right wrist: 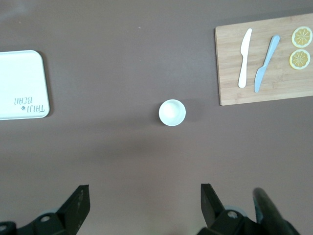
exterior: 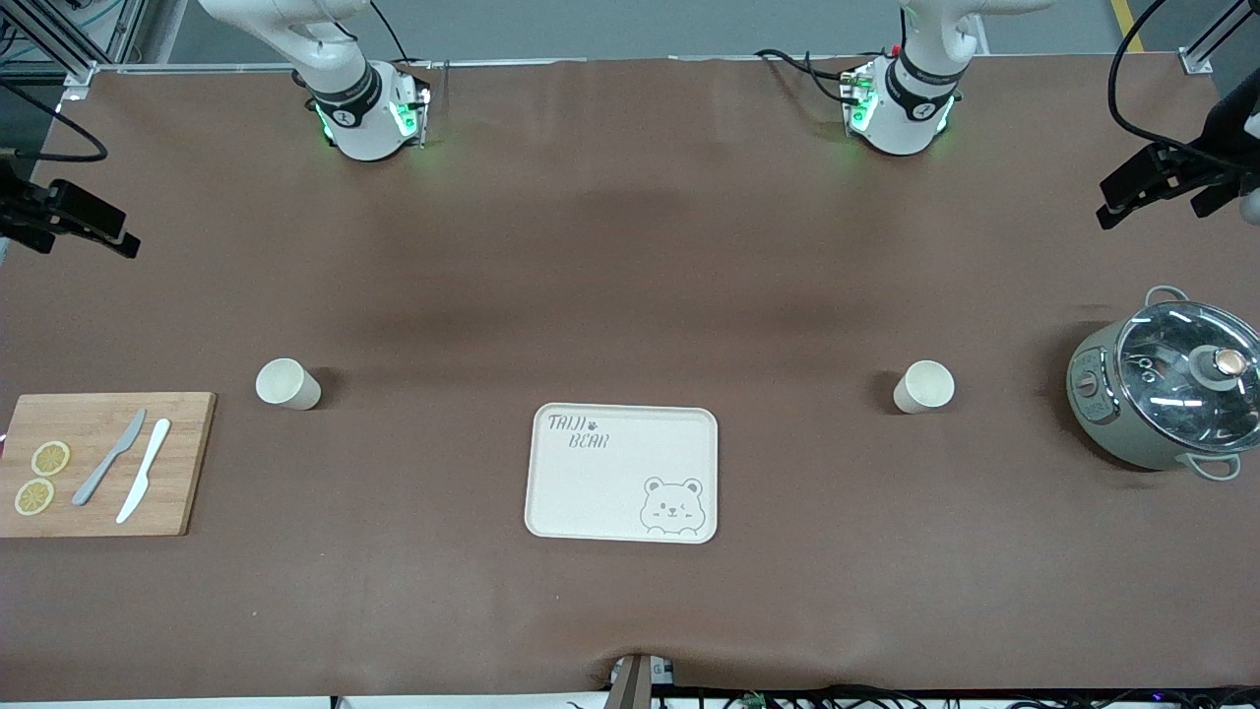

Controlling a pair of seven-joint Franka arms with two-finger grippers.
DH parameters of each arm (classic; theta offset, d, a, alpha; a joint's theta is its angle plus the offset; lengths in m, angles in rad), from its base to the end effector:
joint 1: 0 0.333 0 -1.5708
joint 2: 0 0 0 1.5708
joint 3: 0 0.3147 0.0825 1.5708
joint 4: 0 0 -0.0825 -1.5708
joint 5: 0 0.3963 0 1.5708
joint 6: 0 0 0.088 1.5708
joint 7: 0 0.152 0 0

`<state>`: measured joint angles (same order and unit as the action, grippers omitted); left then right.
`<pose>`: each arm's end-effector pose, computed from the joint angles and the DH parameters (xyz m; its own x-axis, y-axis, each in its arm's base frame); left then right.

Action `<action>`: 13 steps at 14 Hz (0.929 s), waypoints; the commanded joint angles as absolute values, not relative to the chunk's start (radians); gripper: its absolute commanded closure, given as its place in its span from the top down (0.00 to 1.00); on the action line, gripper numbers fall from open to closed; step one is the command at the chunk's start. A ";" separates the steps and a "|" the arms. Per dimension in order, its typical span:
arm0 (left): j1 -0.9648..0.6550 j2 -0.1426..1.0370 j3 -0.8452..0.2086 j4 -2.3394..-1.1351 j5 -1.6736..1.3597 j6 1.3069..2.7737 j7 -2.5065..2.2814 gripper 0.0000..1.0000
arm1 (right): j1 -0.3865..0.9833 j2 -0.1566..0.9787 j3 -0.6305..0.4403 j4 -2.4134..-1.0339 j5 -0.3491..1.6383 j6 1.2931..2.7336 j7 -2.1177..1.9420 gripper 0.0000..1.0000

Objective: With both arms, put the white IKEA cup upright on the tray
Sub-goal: 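Reach the left gripper toward the white cup beside the steel pot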

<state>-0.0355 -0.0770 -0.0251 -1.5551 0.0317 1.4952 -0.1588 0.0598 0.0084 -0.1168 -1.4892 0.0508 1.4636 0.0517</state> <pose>0.5349 -0.0279 0.6215 0.9947 0.1004 0.0222 0.1010 -0.9944 -0.0304 0.5567 -0.0233 0.6036 0.9940 -0.1030 -0.0363 -0.1047 -0.9934 -0.0479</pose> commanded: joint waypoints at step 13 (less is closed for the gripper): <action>-0.025 0.153 -0.029 -1.529 -0.021 1.537 -0.155 1.00 | 0.031 0.015 -0.118 -1.489 0.057 1.517 0.058 1.00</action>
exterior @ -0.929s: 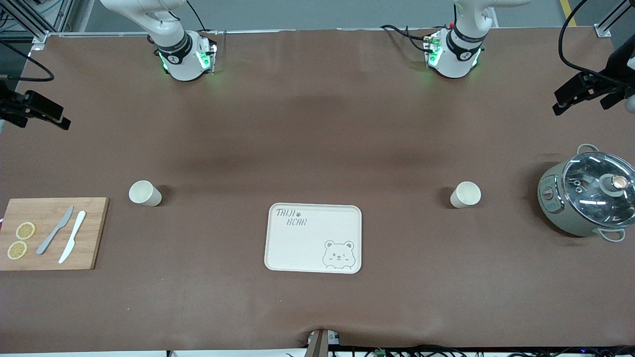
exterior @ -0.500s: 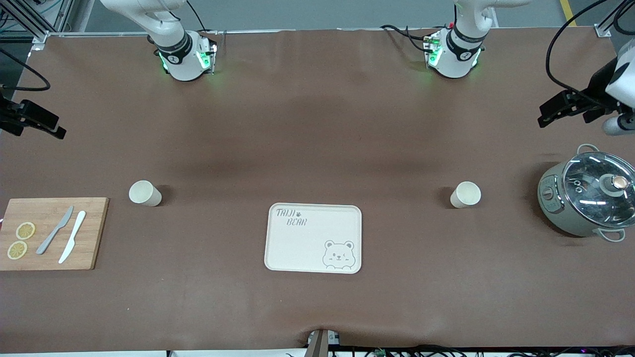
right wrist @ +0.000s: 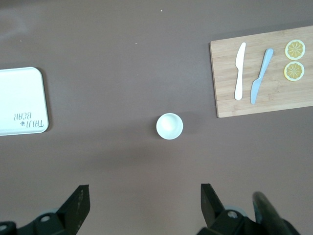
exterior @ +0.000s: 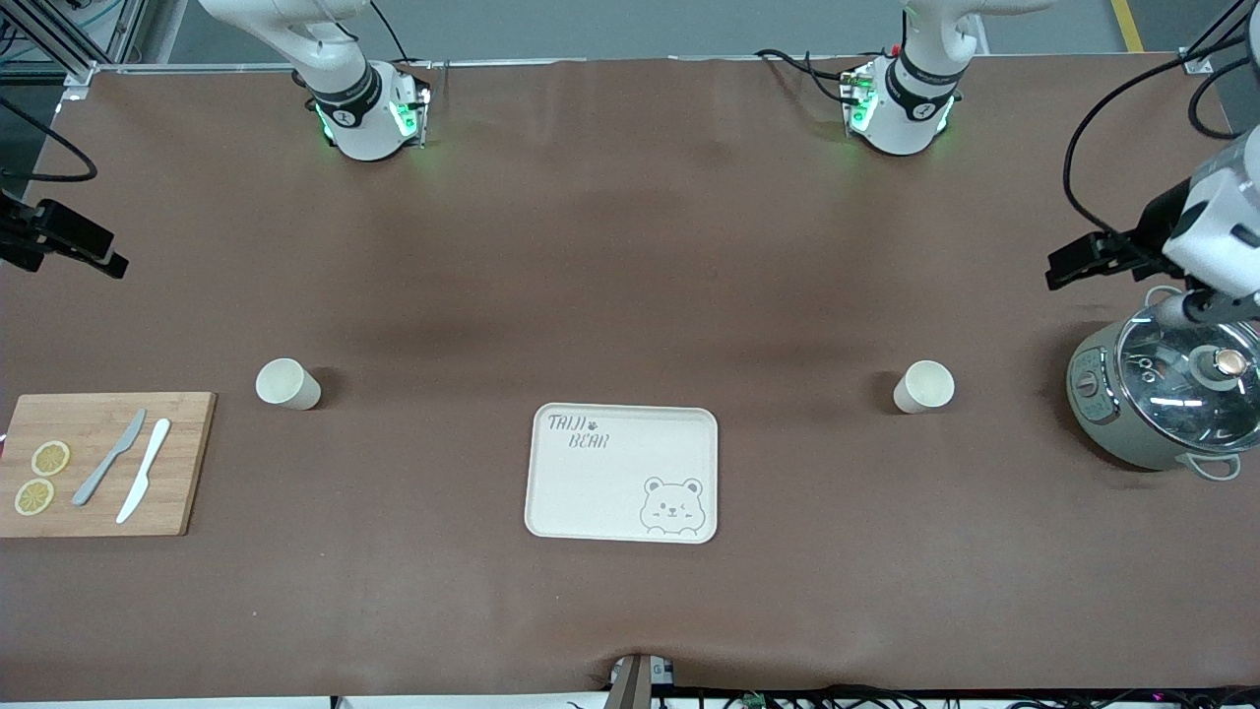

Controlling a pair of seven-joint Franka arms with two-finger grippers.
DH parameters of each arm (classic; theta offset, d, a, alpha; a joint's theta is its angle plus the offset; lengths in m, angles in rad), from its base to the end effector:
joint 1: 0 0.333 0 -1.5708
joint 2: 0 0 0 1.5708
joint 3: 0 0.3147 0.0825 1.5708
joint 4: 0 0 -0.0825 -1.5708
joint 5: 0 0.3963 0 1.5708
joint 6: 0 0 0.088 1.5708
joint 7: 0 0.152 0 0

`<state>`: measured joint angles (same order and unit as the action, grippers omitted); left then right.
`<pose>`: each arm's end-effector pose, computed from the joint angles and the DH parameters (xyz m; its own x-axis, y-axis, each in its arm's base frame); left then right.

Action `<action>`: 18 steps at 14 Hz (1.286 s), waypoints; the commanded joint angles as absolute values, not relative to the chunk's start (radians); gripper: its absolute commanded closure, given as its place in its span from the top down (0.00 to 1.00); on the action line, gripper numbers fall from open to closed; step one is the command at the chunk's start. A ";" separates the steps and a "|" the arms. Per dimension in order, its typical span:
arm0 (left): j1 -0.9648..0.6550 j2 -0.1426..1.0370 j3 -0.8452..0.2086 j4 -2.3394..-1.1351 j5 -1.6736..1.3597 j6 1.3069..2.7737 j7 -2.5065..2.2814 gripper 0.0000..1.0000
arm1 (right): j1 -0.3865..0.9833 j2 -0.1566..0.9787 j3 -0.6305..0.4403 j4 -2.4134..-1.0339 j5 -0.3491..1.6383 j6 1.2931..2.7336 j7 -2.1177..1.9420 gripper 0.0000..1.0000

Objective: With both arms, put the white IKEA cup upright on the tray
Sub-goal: 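Reach the left gripper toward the white cup beside the steel pot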

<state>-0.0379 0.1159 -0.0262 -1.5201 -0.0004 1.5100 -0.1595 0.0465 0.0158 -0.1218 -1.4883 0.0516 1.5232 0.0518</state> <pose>0.5862 -0.0370 0.5307 0.9876 0.0955 -0.1246 0.0942 -0.9954 -0.0166 0.5673 -0.0342 0.6051 0.9921 -0.1242 0.0167 -0.1232 -0.9911 -0.0505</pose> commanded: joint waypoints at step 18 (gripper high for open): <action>0.015 0.319 -0.032 -2.098 -0.025 2.371 -0.150 0.92 | 0.021 0.117 -0.115 -1.479 0.060 1.608 0.054 1.00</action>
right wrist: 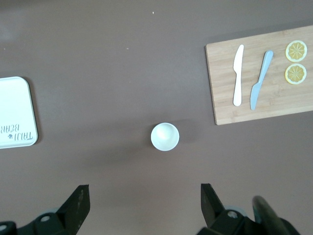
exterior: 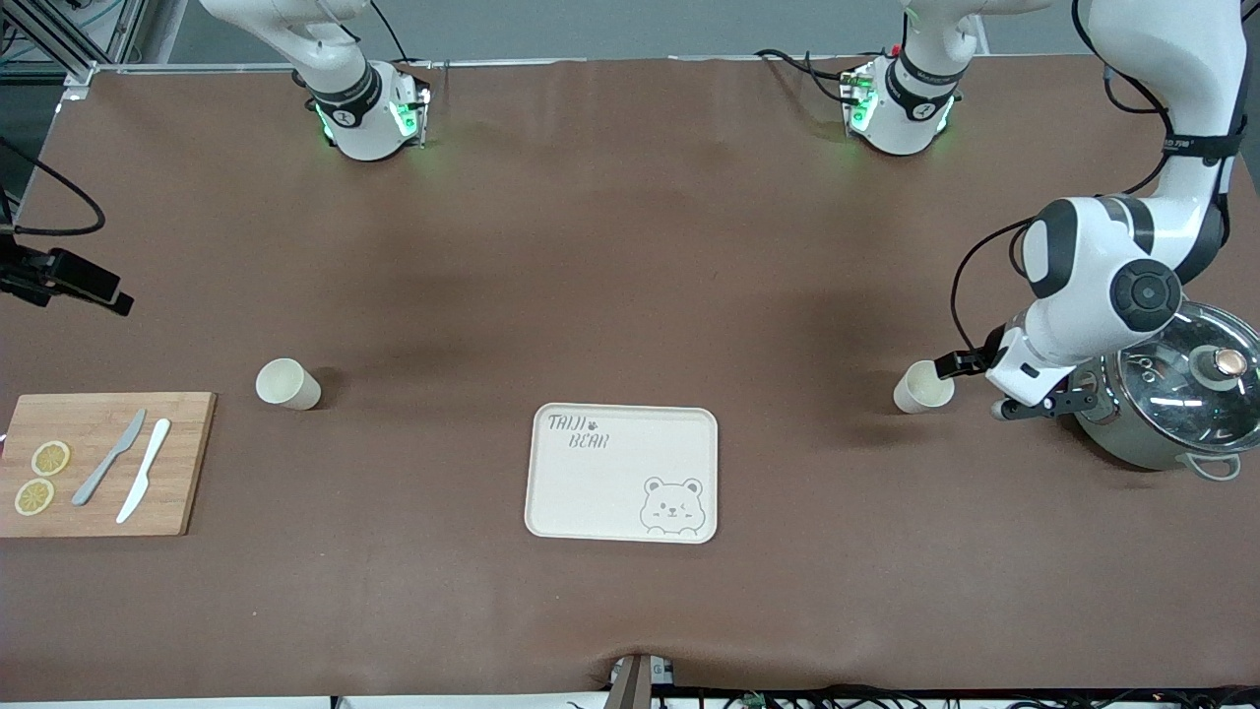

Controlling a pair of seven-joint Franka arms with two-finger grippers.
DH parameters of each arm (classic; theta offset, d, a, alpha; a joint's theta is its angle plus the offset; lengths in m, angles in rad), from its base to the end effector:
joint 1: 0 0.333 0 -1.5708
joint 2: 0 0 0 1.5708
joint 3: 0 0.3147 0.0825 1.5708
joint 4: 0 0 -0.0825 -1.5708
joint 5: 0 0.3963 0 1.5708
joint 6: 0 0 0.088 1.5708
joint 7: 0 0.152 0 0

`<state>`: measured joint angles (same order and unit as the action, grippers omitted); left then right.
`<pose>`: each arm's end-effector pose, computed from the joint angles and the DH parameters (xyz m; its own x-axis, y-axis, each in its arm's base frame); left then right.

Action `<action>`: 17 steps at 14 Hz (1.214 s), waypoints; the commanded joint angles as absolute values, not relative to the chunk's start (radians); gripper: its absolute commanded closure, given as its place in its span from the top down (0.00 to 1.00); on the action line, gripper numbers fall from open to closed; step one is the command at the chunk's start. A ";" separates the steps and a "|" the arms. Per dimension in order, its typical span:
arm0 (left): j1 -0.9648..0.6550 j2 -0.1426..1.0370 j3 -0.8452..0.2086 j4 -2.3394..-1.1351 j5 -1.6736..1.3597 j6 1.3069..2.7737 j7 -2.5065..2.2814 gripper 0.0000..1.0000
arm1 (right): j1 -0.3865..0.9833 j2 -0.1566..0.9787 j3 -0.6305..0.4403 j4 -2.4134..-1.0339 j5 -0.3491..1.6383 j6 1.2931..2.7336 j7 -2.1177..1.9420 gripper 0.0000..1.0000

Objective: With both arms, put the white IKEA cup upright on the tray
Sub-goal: 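Grasp the white cup with the left gripper while the right gripper reaches the other cup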

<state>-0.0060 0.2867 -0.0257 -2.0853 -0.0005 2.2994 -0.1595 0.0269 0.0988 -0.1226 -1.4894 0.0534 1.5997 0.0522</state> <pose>0.5796 -0.0186 0.2264 0.9891 0.1284 -0.0727 0.1284 -0.9917 -0.0040 0.5987 -0.0463 0.5632 0.9889 -0.1481 0.0100 -0.1476 -0.9882 -0.0419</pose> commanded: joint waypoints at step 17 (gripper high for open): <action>-0.001 0.373 -0.141 -1.976 -0.034 2.303 -0.227 0.00 | -0.066 0.385 -0.118 -1.580 0.048 1.693 -0.020 1.00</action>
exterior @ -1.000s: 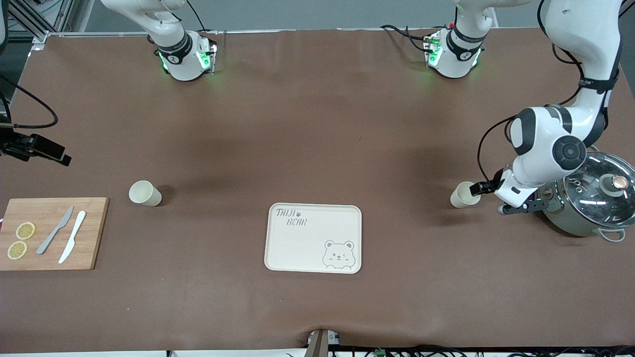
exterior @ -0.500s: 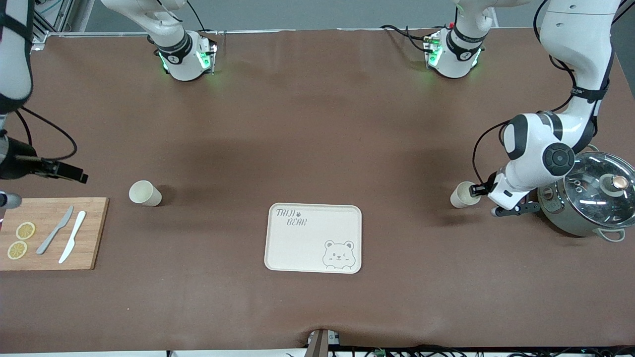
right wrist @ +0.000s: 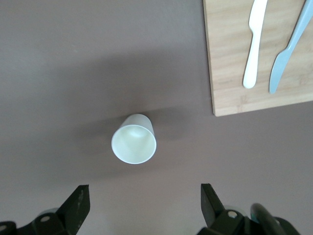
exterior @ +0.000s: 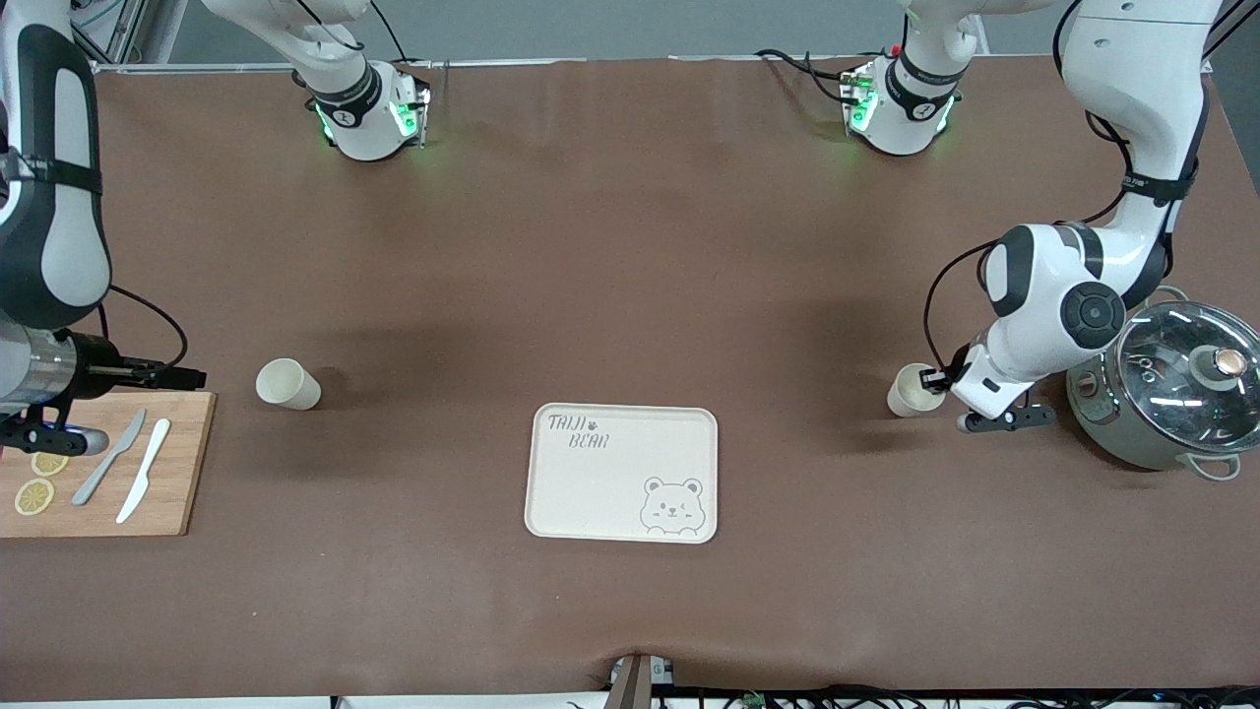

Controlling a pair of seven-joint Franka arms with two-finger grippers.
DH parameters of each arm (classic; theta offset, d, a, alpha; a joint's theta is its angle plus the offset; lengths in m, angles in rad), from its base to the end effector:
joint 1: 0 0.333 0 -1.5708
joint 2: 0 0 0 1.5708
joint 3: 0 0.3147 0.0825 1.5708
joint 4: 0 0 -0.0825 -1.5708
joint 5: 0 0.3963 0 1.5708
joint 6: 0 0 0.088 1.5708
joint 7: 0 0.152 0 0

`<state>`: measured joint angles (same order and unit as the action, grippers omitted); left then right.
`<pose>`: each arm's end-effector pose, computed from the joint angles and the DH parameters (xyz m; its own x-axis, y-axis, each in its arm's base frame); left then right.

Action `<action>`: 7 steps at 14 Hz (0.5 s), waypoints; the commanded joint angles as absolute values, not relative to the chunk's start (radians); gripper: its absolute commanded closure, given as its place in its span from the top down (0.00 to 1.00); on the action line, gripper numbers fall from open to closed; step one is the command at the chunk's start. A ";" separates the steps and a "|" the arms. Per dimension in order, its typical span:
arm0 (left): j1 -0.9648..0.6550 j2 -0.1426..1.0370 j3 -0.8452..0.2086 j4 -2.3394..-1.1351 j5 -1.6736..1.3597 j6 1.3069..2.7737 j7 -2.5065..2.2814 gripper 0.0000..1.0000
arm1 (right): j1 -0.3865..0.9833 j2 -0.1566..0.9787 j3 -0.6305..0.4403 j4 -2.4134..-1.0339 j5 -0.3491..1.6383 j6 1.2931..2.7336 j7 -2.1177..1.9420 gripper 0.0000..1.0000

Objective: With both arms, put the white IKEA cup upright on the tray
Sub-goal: 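Grasp the white cup with the left gripper while the right gripper reaches the other cup, then carry the cup onto the tray with the left gripper while the right gripper grasps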

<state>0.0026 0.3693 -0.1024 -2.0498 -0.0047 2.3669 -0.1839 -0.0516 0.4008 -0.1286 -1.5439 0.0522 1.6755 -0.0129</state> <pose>0.5916 -0.0603 0.1987 0.9941 0.0923 -0.0570 0.0941 -0.9951 0.0301 0.6344 -0.1004 0.3544 0.9500 -0.1690 -0.2626 -0.1757 -0.9844 -0.0020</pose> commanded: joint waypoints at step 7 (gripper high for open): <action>-0.188 0.582 -0.175 -1.466 -0.034 2.042 -0.650 0.00 | -0.086 0.380 -0.118 -1.808 -0.031 1.914 -0.026 1.00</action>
<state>-0.1435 0.4500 -0.1799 -1.6861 -0.0072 2.1315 -0.5651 -0.0730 0.4048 -0.1311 -1.7522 -0.0092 1.8950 -0.0155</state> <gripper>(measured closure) 0.965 0.000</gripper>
